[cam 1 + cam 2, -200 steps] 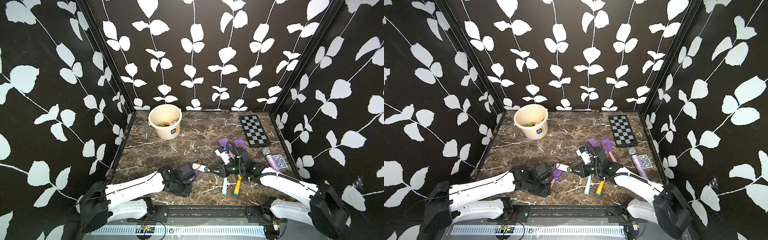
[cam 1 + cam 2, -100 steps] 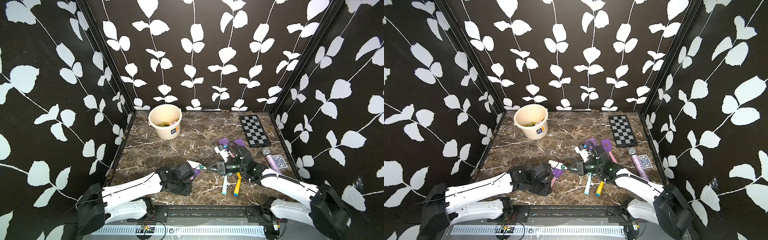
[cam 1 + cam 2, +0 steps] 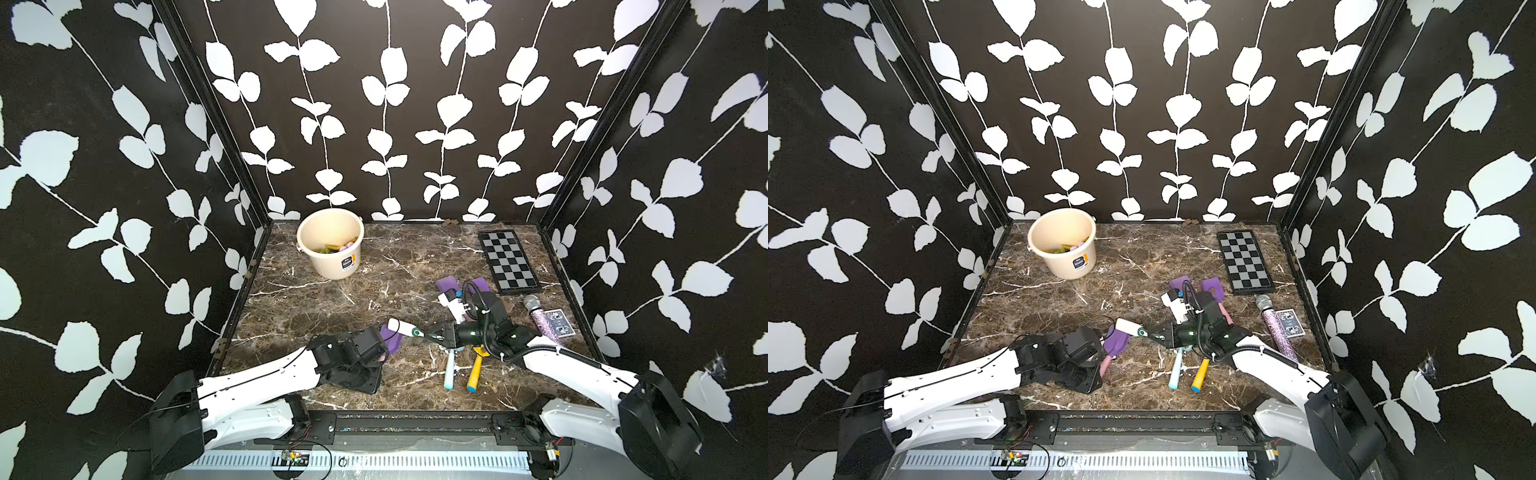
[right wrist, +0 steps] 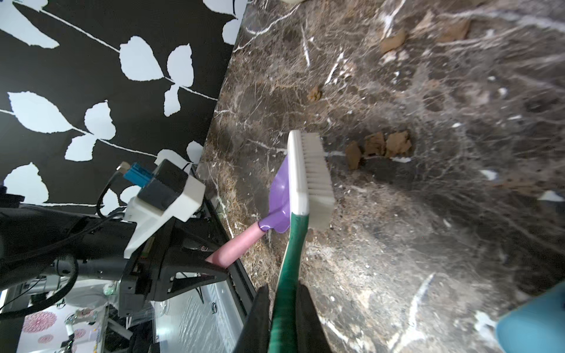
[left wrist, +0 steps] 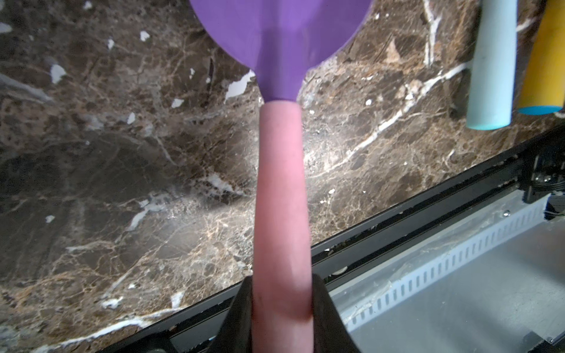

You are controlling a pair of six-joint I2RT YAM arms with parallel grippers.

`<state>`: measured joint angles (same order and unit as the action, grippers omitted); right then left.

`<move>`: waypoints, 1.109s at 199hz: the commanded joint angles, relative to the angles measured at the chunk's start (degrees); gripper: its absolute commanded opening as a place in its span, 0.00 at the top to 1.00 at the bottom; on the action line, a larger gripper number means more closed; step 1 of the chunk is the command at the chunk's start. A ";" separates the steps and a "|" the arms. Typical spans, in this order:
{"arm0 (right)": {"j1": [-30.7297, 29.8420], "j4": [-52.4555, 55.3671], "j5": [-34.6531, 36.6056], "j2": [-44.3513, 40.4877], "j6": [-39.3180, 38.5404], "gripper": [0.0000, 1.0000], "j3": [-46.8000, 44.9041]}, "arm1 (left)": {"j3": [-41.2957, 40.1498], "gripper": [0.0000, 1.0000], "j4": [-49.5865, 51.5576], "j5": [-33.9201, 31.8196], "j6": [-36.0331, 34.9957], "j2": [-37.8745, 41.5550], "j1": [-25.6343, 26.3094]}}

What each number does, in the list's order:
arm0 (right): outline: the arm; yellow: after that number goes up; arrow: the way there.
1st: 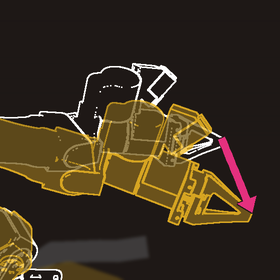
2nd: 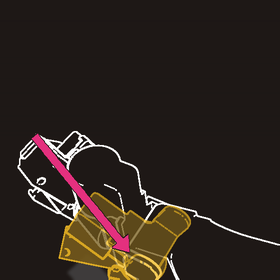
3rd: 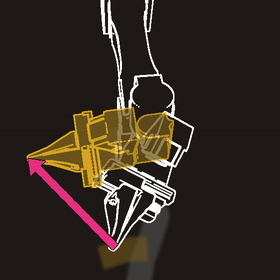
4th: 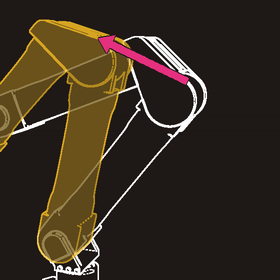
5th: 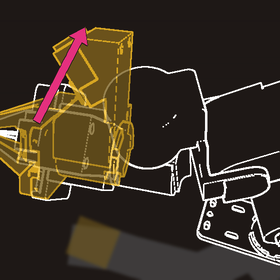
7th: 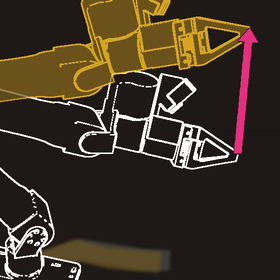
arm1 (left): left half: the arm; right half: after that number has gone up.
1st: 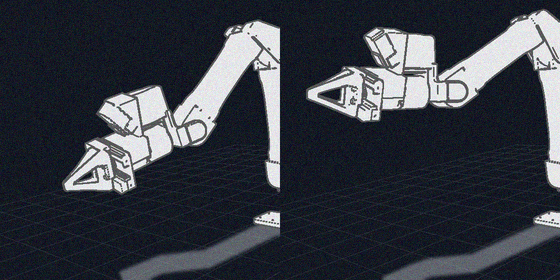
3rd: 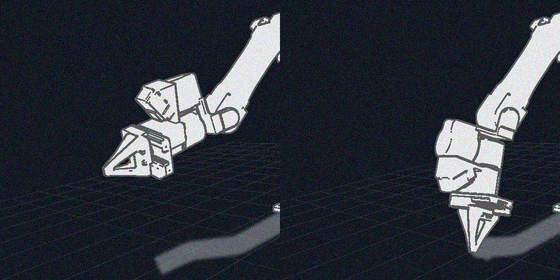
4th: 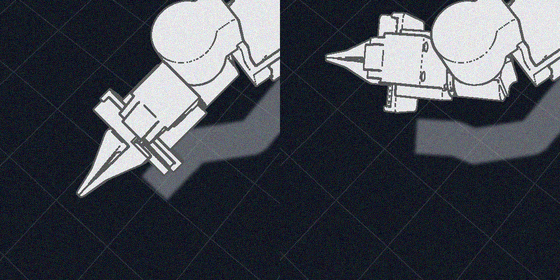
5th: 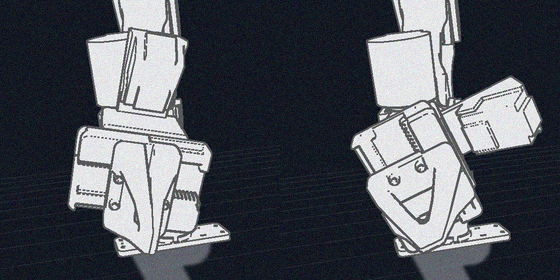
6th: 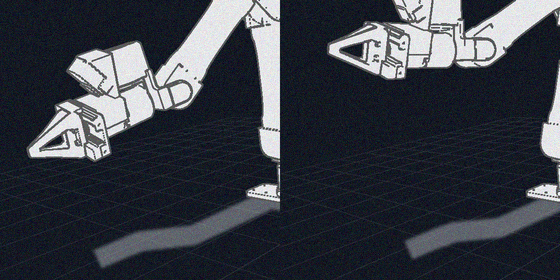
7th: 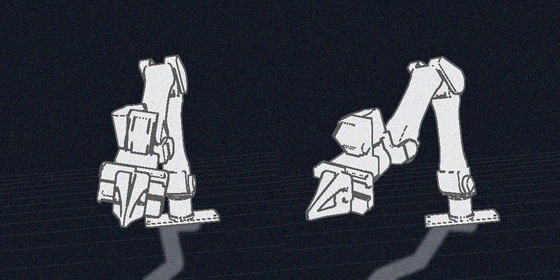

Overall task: Brush the soil off the hand trowel and place it into the bucket
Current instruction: Brush off the soil from the hand trowel.

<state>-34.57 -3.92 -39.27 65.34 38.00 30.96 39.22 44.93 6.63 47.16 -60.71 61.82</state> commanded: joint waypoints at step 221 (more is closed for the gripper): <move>3.89 1.38 20.27 -18.45 -18.21 1.00 -1.84 | 11.56 1.00 3.71 -3.05 -13.17 2.23 -3.59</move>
<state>-30.70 -3.86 -31.97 52.88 32.29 29.36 46.04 46.59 3.79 39.72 -60.42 59.99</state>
